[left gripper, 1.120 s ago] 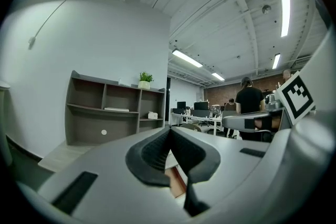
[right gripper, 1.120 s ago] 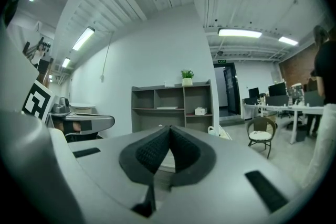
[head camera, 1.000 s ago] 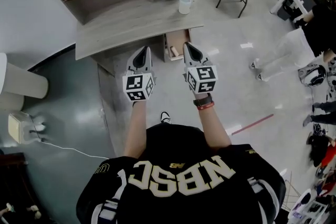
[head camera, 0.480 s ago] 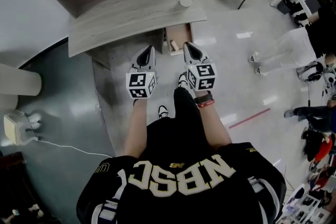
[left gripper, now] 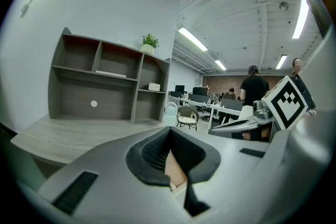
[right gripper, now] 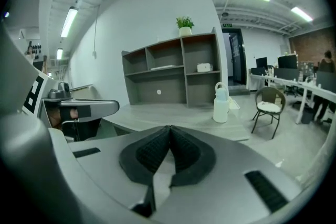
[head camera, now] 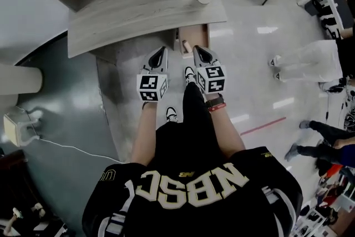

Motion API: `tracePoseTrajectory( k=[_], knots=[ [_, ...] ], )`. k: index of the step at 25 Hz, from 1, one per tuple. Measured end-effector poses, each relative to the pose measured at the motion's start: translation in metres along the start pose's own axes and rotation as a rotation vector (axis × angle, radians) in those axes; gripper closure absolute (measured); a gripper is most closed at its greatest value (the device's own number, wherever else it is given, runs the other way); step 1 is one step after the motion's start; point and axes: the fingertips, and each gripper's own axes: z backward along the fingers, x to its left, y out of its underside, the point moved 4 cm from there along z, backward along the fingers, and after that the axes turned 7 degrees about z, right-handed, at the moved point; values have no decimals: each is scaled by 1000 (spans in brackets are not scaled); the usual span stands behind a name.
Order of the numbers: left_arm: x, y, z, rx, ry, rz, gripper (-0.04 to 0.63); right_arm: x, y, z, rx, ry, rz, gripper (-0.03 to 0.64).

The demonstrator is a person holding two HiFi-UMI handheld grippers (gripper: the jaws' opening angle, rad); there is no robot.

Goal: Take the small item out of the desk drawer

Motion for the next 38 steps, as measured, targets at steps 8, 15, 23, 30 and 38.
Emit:
tracePoseTrajectory(
  k=[8,15,23,30,38],
  knots=[
    [16,36,-37,95,-17,22,581,-16,54,-45,143,-44,-25,617],
    [28,67,-66,167,-23,47,581,-33,97,-87,250,-74,-26,593],
    [34,98,-82,239,-39,77,581,-43,144,-116,360,-112,-22,523],
    [43,120,-92,284,-59,96,581,-48,182,-142,445,-155,-2,450],
    [56,142,-104,319,-72,122,581,-50,222,-173,541,-194,11,420]
  ],
)
